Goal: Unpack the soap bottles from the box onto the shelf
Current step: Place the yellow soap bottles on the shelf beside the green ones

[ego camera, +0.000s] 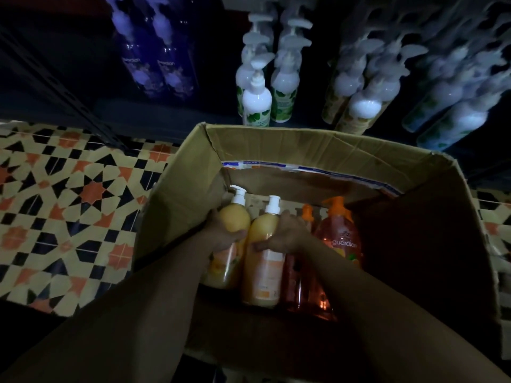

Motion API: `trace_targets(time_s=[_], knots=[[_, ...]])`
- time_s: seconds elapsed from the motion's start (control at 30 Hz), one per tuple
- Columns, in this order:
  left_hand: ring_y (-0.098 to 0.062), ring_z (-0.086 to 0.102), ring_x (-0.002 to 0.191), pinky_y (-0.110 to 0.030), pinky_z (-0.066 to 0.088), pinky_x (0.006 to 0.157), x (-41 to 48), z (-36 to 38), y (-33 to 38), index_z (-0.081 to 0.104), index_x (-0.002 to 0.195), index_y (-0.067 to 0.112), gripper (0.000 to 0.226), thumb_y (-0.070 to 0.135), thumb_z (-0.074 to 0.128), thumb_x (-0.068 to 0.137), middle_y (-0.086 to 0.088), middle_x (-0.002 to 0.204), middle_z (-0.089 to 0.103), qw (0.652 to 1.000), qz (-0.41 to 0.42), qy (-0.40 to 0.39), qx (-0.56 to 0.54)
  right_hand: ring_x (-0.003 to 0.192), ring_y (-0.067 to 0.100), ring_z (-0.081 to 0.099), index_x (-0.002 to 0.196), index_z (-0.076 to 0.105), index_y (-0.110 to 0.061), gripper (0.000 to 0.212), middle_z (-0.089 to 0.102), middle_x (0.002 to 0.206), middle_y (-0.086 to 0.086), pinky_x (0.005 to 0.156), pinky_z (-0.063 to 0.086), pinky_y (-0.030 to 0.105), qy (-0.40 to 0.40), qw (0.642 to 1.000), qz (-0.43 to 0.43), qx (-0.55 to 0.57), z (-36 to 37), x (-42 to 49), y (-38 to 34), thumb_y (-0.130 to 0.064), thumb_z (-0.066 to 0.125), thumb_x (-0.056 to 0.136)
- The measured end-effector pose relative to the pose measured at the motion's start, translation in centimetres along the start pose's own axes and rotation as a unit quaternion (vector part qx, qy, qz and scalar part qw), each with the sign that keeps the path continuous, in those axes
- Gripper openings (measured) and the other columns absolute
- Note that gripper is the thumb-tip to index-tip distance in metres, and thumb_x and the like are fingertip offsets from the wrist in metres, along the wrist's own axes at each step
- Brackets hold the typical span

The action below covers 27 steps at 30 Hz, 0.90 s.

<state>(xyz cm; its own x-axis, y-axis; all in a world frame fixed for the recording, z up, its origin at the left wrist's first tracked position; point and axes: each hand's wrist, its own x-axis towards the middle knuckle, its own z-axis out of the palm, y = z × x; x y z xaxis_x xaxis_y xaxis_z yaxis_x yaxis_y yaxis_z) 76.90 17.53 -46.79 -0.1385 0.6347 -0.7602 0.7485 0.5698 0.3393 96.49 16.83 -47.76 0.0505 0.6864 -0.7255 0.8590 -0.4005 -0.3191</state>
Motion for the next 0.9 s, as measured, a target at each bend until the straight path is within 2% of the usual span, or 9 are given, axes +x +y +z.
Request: trace_targets(time_s=[0.13, 0.3, 0.4, 0.47, 0.6, 0.7, 0.77, 0.83, 0.9], knots=[[-0.028, 0.032, 0.142, -0.037, 0.032, 0.113, 1.2, 0.8, -0.9, 0.005, 0.156, 0.012, 0.131, 0.058, 0.084, 0.063, -0.011, 0.158, 0.027, 1.0, 0.015, 0.018, 0.014, 0.129, 0.023, 0.046, 0.141, 0.034, -0.014, 0.123, 0.047, 0.14, 0.005, 0.106, 0.043, 0.04, 0.012, 0.997, -0.042, 0.063, -2.7, -3.2, -1.8, -0.059, 0.092, 0.042], [-0.029, 0.041, 0.137, -0.038, 0.039, 0.109, 2.6, 1.0, -2.0, 0.014, 0.154, 0.018, 0.135, 0.062, 0.088, 0.05, -0.01, 0.153, 0.037, 0.999, 0.022, 0.022, 0.042, 0.115, 0.017, 0.048, 0.136, 0.035, -0.014, 0.112, 0.046, 0.129, 0.0, 0.093, 0.047, 0.03, 0.02, 0.992, -0.051, 0.117, -2.8, -2.8, -1.0, -0.043, 0.097, 0.046], [-0.03, 0.047, 0.132, -0.04, 0.042, 0.106, 3.4, 1.0, -2.6, 0.022, 0.152, 0.025, 0.138, 0.067, 0.089, 0.039, -0.01, 0.148, 0.043, 0.998, 0.021, 0.023, 0.055, 0.125, 0.02, 0.043, 0.141, 0.038, -0.016, 0.11, 0.041, 0.135, 0.001, 0.1, 0.043, 0.03, 0.022, 0.99, -0.074, 0.118, -2.8, -2.6, -0.8, -0.043, 0.095, 0.051], [-0.031, 0.05, 0.129, -0.042, 0.044, 0.104, 4.1, 1.4, -3.1, 0.024, 0.15, 0.023, 0.141, 0.071, 0.087, 0.032, -0.01, 0.145, 0.046, 0.997, 0.018, 0.038, 0.066, 0.126, 0.017, 0.039, 0.136, 0.046, -0.018, 0.102, 0.04, 0.127, -0.003, 0.105, 0.041, 0.031, 0.018, 0.99, -0.087, 0.108, -2.9, -2.7, -1.0, -0.048, 0.093, 0.05], [-0.031, 0.057, 0.12, -0.037, 0.048, 0.097, 2.5, 1.1, -2.3, 0.04, 0.142, 0.014, 0.128, 0.06, 0.093, 0.035, -0.012, 0.134, 0.056, 0.997, 0.021, 0.044, 0.06, 0.12, 0.02, 0.054, 0.132, 0.048, -0.021, 0.128, 0.055, 0.127, -0.002, 0.099, 0.051, 0.038, 0.024, 0.987, -0.086, 0.135, -2.7, -2.7, -1.3, -0.069, 0.085, 0.019], [-0.031, 0.056, 0.122, -0.035, 0.047, 0.097, 0.9, 0.6, -1.4, 0.044, 0.141, 0.011, 0.115, 0.046, 0.096, 0.044, -0.014, 0.134, 0.056, 0.997, 0.032, 0.049, 0.058, 0.118, 0.018, 0.052, 0.135, 0.042, -0.023, 0.12, 0.053, 0.126, -0.005, 0.099, 0.048, 0.036, 0.027, 0.979, -0.109, 0.167, -2.9, -3.6, -1.0, -0.051, 0.094, 0.03], [-0.031, 0.054, 0.124, -0.034, 0.046, 0.098, -0.3, 0.3, -0.7, 0.041, 0.143, 0.011, 0.115, 0.042, 0.097, 0.047, -0.014, 0.137, 0.055, 0.996, 0.04, 0.051, 0.063, 0.118, 0.014, 0.05, 0.137, 0.04, -0.022, 0.12, 0.05, 0.126, -0.007, 0.094, 0.047, 0.029, 0.033, 0.975, -0.123, 0.181, -3.2, -4.3, -0.8, -0.044, 0.095, 0.033], [-0.031, 0.05, 0.129, -0.034, 0.044, 0.103, -1.6, 0.0, -0.2, 0.026, 0.15, 0.015, 0.137, 0.048, 0.097, 0.038, -0.014, 0.141, 0.051, 0.992, 0.061, 0.08, 0.077, 0.115, 0.011, 0.049, 0.136, 0.04, -0.019, 0.113, 0.047, 0.123, -0.008, 0.085, 0.044, 0.02, 0.041, 0.971, -0.141, 0.188, -3.5, -5.0, -0.5, -0.035, 0.098, 0.041], [-0.03, 0.046, 0.133, -0.034, 0.041, 0.107, -3.4, -0.6, 0.5, 0.013, 0.154, 0.018, 0.152, 0.051, 0.096, 0.031, -0.014, 0.145, 0.047, 0.988, 0.078, 0.098, 0.092, 0.111, 0.009, 0.045, 0.136, 0.035, -0.016, 0.106, 0.045, 0.121, -0.007, 0.085, 0.039, 0.02, 0.059, 0.966, -0.144, 0.206, -3.6, -6.0, -0.2, -0.024, 0.097, 0.051]])
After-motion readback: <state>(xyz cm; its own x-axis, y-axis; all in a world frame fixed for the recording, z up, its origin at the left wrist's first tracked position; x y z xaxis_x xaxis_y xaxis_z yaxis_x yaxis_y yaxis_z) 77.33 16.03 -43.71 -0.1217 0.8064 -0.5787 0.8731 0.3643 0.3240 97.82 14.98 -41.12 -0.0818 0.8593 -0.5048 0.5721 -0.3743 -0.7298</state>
